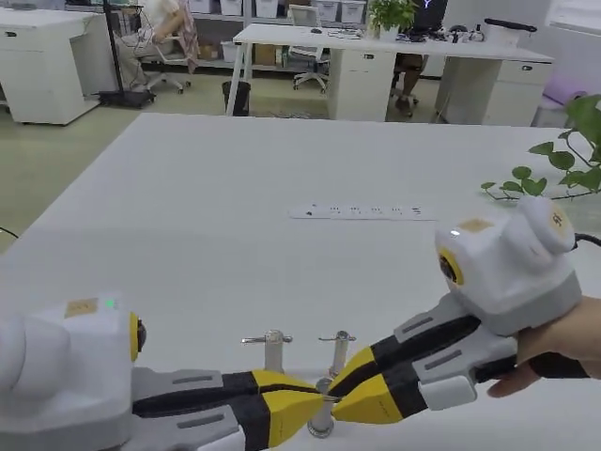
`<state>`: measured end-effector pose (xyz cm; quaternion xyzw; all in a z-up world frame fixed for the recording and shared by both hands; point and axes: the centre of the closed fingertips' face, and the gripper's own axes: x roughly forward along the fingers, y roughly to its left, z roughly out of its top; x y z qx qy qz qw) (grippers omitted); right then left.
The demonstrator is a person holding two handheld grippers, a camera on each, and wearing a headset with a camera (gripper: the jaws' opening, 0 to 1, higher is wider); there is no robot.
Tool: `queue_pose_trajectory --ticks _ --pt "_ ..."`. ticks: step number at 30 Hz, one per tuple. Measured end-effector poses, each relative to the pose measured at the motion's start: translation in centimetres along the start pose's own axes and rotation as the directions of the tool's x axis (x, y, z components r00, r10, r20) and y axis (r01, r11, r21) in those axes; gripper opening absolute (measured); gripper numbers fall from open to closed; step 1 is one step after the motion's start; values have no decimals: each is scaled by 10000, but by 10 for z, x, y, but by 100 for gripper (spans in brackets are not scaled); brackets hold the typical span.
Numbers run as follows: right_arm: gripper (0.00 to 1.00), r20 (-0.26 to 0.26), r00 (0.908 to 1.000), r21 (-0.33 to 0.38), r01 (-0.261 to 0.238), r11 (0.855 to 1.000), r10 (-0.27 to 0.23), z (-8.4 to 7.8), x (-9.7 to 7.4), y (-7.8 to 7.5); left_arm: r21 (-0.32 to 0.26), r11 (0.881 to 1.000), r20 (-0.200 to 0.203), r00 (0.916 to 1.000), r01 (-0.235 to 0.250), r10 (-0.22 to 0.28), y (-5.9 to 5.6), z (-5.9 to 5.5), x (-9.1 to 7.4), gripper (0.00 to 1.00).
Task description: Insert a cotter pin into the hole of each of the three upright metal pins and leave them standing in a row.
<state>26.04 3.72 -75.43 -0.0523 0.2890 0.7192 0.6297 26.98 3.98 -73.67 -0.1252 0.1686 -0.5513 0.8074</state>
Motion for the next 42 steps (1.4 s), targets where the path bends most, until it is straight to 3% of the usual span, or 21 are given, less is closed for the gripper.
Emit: queue_pose_trajectory --ticks 12,21,25,34,42 --pt "6 -127 9996 -165 -234 9996 232 -1 0 7 134 9998 -3 9999 145 -145 -3 0 0 0" --pt "3 -806 9967 -1316 -66 9913 -41 -4 -1 7 453 9990 -105 9999 -4 8 -2 -2 1 2" --pt "2 -1200 9916 -1969 233 9801 -477 -6 -4 0 492 9983 -68 9995 -304 308 3 -1 2 3" --pt "2 -1838 9750 -2562 753 9637 -1251 -15 -13 -15 555 9948 151 9963 -850 843 10 0 4 13" --pt "2 -2275 9523 -3161 1251 9405 -2032 -22 -24 -32 1394 9629 -66 9722 -2309 2341 34 -15 4 21"
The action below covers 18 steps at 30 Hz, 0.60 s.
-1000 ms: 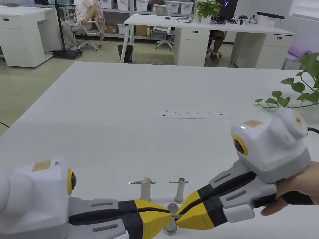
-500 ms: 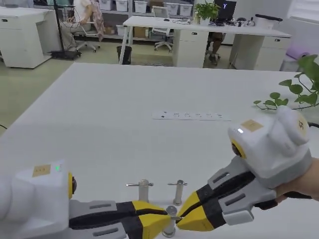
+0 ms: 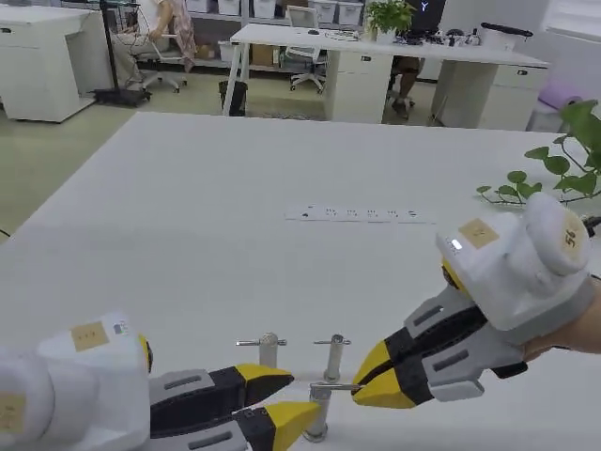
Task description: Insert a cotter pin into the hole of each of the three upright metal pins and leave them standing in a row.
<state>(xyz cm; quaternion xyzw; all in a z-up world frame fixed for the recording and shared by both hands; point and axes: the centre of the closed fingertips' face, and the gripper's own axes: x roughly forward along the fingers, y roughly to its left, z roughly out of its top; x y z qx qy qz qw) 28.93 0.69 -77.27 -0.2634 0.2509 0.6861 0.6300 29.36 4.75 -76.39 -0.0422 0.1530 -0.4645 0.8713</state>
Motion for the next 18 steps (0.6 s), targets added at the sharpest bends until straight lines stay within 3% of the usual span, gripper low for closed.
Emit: queue_pose_trajectory --ticks 9,18 --pt "2 -631 9975 -382 299 9988 -323 -17 0 -11 581 9956 -542 9955 -741 773 12 -22 13 26" --pt "3 -1115 9930 -545 332 9980 -391 -31 1 -17 821 9930 -954 9911 -855 932 18 -39 28 26"
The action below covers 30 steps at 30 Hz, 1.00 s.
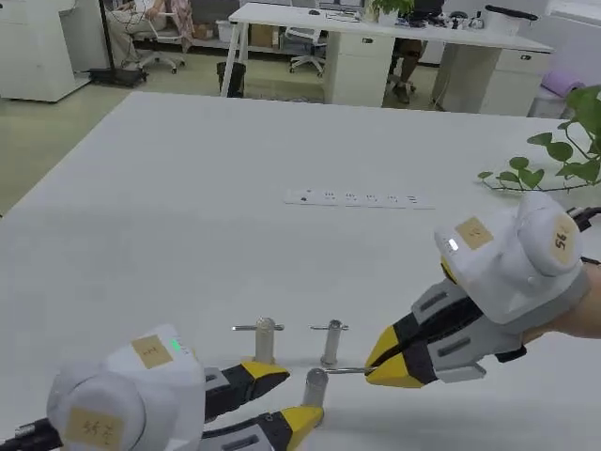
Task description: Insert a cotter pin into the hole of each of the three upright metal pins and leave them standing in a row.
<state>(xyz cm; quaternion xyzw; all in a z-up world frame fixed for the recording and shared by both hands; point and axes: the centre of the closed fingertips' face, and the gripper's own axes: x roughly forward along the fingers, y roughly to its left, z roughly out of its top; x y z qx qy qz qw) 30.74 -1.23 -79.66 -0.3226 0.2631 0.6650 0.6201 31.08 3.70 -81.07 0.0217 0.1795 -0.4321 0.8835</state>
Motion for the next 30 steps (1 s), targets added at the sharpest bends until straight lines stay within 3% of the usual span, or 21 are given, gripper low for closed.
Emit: queue_pose_trajectory --ticks 5,16,30 --pt "3 -355 9993 -203 125 9997 -133 -9 1 -4 35 10000 -272 9996 -14 15 4 -10 9 24" --pt "3 -718 9973 -356 104 9993 -130 -24 7 -10 241 9997 -434 9990 61 -51 5 -16 20 20" --pt "3 -648 9979 -453 6 9990 -35 -26 16 -14 326 9994 -411 9991 112 -99 5 -19 26 13"
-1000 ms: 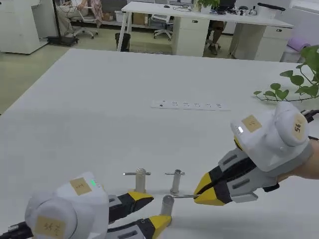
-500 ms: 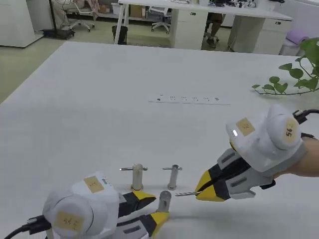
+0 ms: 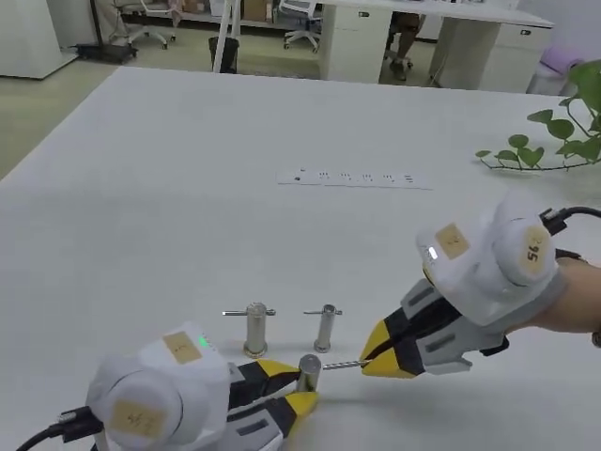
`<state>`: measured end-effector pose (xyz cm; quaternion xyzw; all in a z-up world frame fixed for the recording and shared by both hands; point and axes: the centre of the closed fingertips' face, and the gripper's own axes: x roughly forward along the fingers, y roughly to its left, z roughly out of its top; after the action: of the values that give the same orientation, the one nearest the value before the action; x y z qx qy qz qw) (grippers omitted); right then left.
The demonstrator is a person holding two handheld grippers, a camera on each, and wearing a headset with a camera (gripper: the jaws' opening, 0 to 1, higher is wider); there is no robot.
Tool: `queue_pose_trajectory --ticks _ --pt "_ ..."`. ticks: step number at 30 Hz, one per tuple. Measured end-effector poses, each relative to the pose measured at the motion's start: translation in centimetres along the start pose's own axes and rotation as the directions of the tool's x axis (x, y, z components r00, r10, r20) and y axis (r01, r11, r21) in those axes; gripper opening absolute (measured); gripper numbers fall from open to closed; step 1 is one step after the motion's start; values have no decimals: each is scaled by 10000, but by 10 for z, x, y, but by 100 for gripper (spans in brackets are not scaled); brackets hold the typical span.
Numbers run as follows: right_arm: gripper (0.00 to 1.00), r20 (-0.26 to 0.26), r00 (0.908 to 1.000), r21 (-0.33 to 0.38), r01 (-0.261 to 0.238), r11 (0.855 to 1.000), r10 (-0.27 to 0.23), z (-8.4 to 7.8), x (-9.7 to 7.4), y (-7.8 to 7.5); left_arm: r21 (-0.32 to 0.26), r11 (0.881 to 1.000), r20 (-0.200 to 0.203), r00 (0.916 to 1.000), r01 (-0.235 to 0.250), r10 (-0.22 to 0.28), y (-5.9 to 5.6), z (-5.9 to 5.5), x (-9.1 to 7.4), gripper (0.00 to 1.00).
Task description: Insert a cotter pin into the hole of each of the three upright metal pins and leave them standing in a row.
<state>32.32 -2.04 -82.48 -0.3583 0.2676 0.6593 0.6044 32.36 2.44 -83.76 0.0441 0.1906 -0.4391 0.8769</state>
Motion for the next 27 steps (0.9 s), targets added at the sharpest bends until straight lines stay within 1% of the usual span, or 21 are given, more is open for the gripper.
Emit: queue_pose_trajectory --ticks 11,15,27 --pt "3 190 9997 -33 -155 9999 155 4 1 0 354 9993 -72 9999 113 -111 -1 0 1 11" --pt "3 450 9989 30 -143 9999 142 9 -1 0 414 9989 -71 9998 212 -209 -2 -1 1 11" --pt "3 653 9977 -104 -202 9997 208 17 7 2 507 9980 -45 9993 385 -383 -3 0 1 11"
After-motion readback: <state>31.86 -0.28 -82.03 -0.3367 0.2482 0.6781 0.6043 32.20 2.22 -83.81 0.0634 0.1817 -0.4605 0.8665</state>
